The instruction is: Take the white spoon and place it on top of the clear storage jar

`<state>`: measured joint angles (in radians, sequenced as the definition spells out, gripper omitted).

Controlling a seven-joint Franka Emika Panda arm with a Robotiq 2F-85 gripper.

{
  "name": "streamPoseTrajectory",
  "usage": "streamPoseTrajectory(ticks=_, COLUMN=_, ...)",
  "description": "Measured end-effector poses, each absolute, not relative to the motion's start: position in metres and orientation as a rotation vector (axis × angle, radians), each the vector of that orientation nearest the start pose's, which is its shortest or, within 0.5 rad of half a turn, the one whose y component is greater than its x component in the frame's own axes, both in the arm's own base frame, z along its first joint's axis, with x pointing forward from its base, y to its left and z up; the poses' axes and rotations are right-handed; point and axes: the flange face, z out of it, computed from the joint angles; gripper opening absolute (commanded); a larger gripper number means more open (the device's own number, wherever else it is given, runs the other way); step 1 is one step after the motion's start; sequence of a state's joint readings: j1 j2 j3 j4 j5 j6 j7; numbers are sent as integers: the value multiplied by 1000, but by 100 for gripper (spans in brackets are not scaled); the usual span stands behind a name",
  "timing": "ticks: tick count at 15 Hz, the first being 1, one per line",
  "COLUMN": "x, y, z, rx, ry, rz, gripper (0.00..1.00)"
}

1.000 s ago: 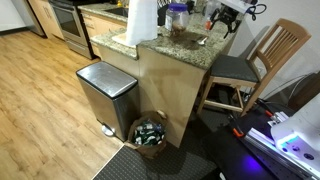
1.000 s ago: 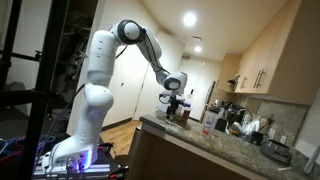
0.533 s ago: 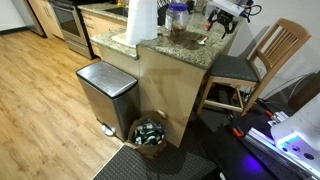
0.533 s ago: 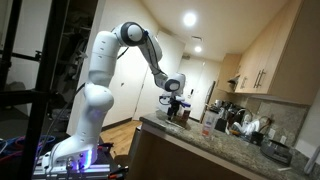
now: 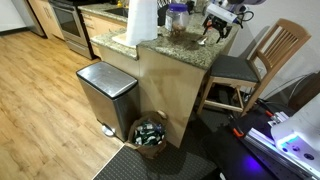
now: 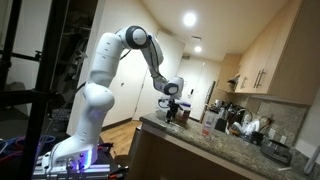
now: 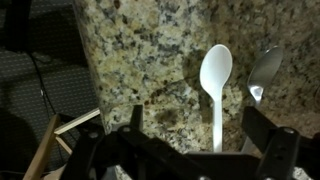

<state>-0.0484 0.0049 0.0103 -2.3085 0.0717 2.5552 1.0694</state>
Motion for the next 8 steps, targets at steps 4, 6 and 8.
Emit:
streamPoseTrajectory(ticks=4, x=544, y=-23, z=356, rx=-2492, ry=1665, rz=-286, gripper=100)
streamPoseTrajectory(ticks=6, x=549, y=-24, z=351, rx=-2491, ry=1689, rz=-289, gripper=100)
streamPoseTrajectory(ticks=8, x=550, y=-23, z=350, rx=-2490, ry=1695, rz=-287, gripper=100)
